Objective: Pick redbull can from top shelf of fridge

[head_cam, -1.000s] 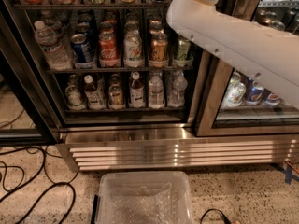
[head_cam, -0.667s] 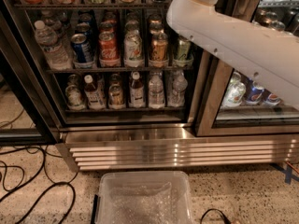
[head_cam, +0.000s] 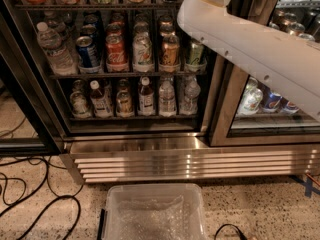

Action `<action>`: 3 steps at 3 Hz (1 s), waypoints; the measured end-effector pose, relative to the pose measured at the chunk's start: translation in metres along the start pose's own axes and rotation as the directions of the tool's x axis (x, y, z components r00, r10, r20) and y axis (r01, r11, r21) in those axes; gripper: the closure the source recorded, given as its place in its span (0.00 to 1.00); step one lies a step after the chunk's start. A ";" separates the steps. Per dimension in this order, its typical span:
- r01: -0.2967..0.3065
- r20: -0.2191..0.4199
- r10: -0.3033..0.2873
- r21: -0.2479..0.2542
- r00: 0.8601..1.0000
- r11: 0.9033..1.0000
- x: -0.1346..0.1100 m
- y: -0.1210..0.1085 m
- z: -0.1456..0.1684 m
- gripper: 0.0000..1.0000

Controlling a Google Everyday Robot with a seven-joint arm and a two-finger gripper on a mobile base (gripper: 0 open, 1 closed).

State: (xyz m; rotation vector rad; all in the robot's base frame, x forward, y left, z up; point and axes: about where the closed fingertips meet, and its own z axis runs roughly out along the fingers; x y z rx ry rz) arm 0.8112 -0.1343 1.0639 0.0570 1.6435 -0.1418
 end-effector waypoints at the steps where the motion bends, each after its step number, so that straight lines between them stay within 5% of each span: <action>1: 0.000 0.000 0.000 0.000 1.000 1.000 0.000 0.000 0.000 0.56; 3: 0.000 0.000 0.000 0.000 1.000 1.000 0.000 0.000 0.000 0.99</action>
Offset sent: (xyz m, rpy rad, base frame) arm 0.0000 0.0000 0.0000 0.0000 0.0000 0.0000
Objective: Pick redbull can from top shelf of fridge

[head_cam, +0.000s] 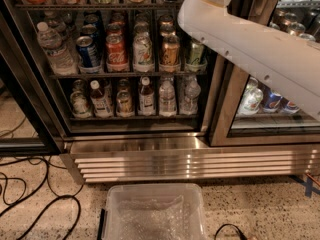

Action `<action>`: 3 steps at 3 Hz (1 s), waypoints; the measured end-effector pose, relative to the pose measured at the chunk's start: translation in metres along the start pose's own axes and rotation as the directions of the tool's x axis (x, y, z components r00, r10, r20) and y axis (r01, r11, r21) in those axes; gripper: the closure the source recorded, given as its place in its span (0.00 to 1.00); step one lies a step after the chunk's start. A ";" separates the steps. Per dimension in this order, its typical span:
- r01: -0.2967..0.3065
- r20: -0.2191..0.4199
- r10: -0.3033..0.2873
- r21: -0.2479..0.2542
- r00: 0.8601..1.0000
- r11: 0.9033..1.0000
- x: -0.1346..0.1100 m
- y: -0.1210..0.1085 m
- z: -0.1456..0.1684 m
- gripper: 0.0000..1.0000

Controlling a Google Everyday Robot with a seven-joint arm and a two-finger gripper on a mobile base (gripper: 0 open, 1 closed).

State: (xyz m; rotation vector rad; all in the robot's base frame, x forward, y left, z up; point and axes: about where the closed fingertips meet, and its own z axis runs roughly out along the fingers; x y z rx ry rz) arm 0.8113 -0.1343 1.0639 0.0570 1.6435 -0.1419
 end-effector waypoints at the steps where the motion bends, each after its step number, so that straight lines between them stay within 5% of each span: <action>1: 0.018 -0.003 -0.018 -0.005 1.000 1.000 -0.001 0.001 0.000 1.00; 3: -0.023 -0.046 0.024 0.015 0.999 1.000 -0.013 -0.009 -0.011 1.00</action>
Offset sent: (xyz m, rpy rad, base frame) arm -0.0108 -0.0028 0.0190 0.0844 0.0407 -0.0171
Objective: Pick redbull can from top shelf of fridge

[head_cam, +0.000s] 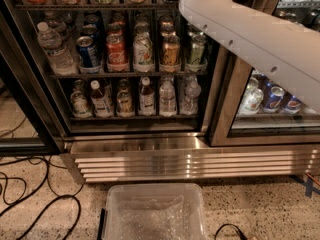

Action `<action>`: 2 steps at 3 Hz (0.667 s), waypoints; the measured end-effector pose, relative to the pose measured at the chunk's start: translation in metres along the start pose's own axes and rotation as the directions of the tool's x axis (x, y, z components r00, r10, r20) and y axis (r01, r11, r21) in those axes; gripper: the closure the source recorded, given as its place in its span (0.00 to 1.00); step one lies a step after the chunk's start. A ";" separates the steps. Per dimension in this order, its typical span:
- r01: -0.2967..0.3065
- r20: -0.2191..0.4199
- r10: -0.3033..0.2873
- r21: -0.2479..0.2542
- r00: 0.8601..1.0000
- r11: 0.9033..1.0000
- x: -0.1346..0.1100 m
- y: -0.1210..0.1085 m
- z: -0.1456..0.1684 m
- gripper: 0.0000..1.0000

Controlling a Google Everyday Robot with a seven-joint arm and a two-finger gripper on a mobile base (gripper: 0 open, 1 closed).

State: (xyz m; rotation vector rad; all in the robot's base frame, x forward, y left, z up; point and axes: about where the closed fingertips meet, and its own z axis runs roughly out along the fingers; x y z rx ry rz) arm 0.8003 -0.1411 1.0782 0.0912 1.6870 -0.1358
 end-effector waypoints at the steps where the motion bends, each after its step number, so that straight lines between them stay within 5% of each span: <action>1: -0.001 -0.003 0.001 0.002 1.000 1.000 0.000 0.000 0.002 1.00; 2: 0.001 -0.012 -0.001 0.009 1.000 1.000 -0.001 -0.003 0.001 1.00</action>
Offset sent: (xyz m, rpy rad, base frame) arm -0.0151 -0.0138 -0.0017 0.0495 0.0611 -0.0264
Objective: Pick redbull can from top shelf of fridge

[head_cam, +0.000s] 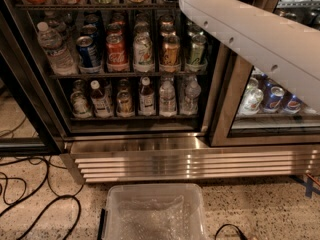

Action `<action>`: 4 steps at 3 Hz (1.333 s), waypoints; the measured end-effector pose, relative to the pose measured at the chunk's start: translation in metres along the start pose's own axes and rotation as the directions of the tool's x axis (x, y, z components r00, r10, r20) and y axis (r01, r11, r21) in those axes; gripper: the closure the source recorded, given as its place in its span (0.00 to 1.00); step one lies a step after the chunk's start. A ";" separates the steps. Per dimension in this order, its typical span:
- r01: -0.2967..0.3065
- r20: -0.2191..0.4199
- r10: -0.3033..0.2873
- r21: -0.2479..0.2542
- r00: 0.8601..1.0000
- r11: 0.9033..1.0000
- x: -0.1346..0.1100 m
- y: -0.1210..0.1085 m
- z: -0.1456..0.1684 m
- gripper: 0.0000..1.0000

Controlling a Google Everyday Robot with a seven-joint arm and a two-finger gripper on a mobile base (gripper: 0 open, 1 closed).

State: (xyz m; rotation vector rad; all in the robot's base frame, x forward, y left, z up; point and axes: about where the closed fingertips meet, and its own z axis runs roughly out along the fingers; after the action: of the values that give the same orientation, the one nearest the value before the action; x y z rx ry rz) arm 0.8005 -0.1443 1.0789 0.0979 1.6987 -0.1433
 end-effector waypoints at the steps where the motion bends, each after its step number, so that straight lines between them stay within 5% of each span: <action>1: -0.014 -0.029 0.015 0.003 0.999 1.000 -0.008 -0.006 -0.008 1.00; 4: -0.027 -0.055 0.027 0.005 0.998 1.000 -0.012 -0.008 -0.008 1.00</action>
Offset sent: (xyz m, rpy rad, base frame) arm -0.0272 -0.0109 0.0108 0.1280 0.1509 -0.0154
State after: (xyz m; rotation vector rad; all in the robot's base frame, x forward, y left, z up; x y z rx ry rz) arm 0.7930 -0.1509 1.0920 0.1289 1.7509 -0.1245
